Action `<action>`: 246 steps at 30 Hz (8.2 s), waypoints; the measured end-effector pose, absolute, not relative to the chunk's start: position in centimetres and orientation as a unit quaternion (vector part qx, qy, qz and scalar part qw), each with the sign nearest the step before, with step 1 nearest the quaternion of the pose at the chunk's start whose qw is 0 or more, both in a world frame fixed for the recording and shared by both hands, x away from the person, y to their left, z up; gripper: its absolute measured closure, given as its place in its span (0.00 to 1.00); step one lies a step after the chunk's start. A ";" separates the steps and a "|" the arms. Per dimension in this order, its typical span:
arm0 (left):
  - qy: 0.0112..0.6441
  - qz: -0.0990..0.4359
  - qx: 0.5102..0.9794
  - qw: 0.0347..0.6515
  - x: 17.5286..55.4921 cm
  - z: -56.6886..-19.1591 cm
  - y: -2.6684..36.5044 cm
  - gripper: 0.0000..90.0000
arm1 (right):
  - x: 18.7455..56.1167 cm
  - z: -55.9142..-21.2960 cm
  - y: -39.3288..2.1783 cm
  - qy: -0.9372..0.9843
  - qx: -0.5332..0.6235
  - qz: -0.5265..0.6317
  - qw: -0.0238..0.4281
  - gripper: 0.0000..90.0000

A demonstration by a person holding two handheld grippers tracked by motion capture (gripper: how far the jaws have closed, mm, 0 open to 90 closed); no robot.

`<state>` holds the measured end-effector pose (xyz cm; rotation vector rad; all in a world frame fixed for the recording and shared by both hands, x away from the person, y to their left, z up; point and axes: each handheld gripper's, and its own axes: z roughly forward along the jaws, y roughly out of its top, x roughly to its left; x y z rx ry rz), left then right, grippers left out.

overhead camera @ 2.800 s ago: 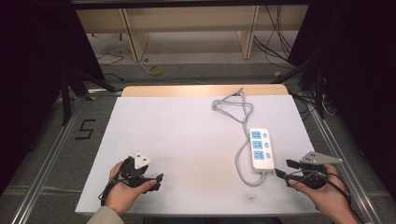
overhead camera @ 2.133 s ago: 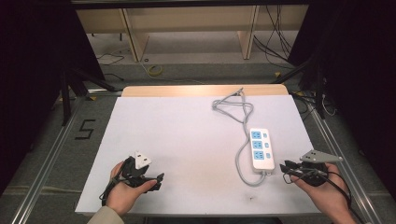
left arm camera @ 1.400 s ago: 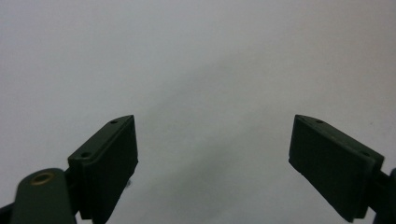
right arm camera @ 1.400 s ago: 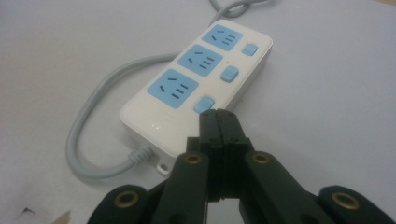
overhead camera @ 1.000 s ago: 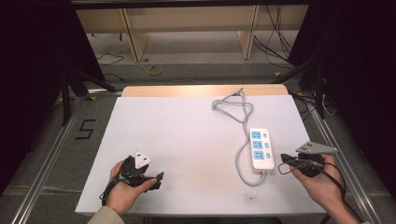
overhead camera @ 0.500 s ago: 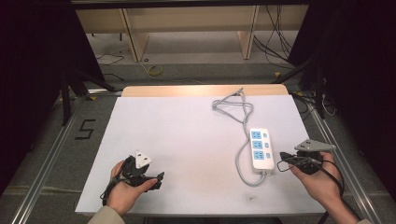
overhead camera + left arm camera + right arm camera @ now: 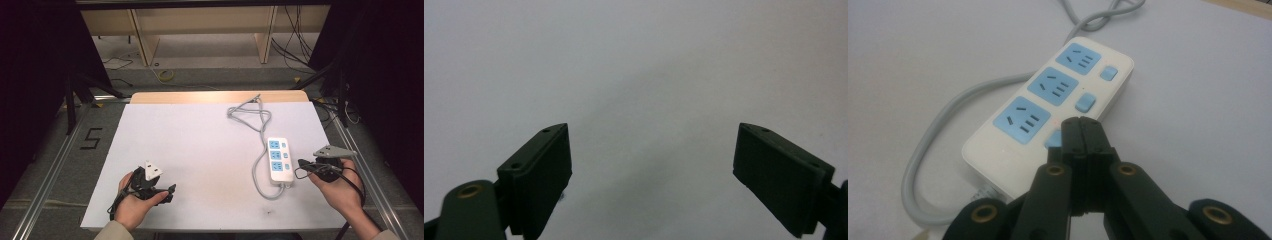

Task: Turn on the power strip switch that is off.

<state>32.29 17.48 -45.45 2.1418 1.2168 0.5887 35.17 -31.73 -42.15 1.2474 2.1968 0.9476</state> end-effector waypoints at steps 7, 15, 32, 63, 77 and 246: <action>0.458 0.222 0.807 0.300 32.3 -45.4 17.4 0.17 | 35.6 -42.0 -31.6 0.795 0.452 0.340 0.221 1.00; 0.459 0.222 0.806 0.301 32.3 -45.5 17.4 0.17 | 36.2 -41.8 -31.5 0.794 0.456 0.338 0.218 1.00; 0.458 0.222 0.807 0.299 32.3 -45.5 17.4 0.17 | 37.2 -41.7 -31.2 0.796 0.459 0.331 0.213 1.00; 0.457 0.221 0.808 0.301 32.4 -45.5 17.3 0.17 | 38.7 -41.6 -30.8 0.794 0.473 0.323 0.203 1.00; 0.456 0.221 0.808 0.299 32.4 -45.5 17.3 0.17 | 39.4 -41.6 -30.6 0.795 0.480 0.316 0.195 1.00; 0.454 0.223 0.809 0.298 32.3 -45.6 17.1 0.17 | 44.8 -43.9 -27.9 0.816 0.517 0.220 0.136 1.00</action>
